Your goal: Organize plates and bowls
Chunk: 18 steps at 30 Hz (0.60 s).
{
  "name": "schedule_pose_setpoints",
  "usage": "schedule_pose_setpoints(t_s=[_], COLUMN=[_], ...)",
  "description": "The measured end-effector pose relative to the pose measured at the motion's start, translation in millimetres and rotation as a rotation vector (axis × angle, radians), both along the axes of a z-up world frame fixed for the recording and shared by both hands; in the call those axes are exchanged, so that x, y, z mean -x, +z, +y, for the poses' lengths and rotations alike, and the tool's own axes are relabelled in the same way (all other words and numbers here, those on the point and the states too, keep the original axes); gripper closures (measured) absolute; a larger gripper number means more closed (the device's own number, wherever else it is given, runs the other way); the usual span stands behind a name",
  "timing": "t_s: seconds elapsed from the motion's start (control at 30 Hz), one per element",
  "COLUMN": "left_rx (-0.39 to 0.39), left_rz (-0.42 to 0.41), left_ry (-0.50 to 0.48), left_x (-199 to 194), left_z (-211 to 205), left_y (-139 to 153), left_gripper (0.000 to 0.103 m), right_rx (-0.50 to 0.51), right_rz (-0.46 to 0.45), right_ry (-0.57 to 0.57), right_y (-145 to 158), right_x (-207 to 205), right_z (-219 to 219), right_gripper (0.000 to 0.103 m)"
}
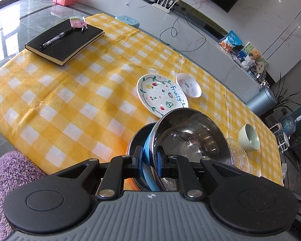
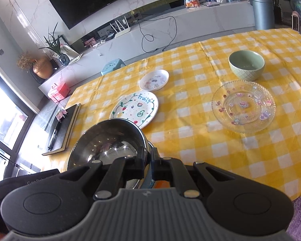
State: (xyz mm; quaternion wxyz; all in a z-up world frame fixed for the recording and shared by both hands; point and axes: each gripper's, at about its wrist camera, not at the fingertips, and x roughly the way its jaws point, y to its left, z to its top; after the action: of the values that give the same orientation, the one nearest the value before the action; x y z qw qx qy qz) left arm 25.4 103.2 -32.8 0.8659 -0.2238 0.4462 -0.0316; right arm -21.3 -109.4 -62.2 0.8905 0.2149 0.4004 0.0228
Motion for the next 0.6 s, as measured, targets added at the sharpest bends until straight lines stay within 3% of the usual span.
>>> schedule_pose_setpoints(t_s=[0.6], left_rx=[-0.111], left_rz=[0.031], left_ry=[-0.024], left_x=[-13], left_z=[-9], left_y=[-12], left_gripper=[0.088], right_rx=[-0.032], right_rz=[0.061], right_ry=[0.028], right_y=[-24], right_x=[-18], right_z=[-1], right_gripper=[0.098])
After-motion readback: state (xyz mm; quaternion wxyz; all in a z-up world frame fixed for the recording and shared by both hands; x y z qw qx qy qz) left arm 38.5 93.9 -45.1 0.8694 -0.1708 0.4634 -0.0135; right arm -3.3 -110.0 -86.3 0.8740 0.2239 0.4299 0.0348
